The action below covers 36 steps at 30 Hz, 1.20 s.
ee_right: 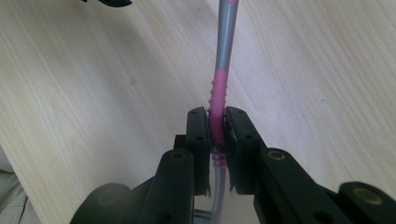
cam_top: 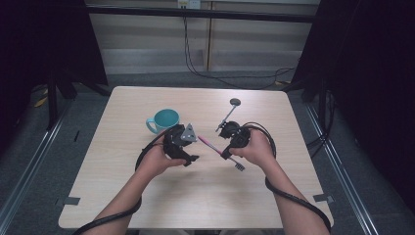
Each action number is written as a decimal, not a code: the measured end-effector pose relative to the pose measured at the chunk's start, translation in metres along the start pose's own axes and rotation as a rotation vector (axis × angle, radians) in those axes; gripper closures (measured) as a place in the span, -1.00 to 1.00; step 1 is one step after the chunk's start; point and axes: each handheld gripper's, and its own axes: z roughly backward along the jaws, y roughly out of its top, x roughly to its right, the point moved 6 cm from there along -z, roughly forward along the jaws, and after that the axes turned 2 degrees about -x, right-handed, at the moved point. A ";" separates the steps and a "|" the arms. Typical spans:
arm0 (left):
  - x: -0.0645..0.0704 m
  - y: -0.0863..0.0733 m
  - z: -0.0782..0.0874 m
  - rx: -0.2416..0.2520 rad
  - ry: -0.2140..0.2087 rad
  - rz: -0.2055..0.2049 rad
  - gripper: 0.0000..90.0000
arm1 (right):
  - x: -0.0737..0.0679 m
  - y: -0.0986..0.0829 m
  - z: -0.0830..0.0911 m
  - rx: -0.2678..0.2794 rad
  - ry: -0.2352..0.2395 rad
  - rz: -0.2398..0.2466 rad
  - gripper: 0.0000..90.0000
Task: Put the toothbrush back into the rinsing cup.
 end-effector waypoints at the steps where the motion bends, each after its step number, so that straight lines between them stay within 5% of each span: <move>1: -0.001 0.003 0.000 0.008 0.011 -0.010 -0.49 | -0.002 0.001 0.001 0.002 0.005 0.001 0.79; 13: -0.001 0.012 -0.003 -0.017 0.017 -0.079 -0.39 | -0.004 0.002 0.004 0.010 0.013 0.005 0.79; 19: -0.001 0.016 -0.002 -0.007 0.017 -0.115 -0.18 | -0.005 0.003 0.001 0.001 0.023 0.011 0.79; 36: 0.004 0.019 -0.004 0.013 0.020 -0.158 0.04 | -0.011 0.009 -0.003 0.000 0.034 0.035 0.79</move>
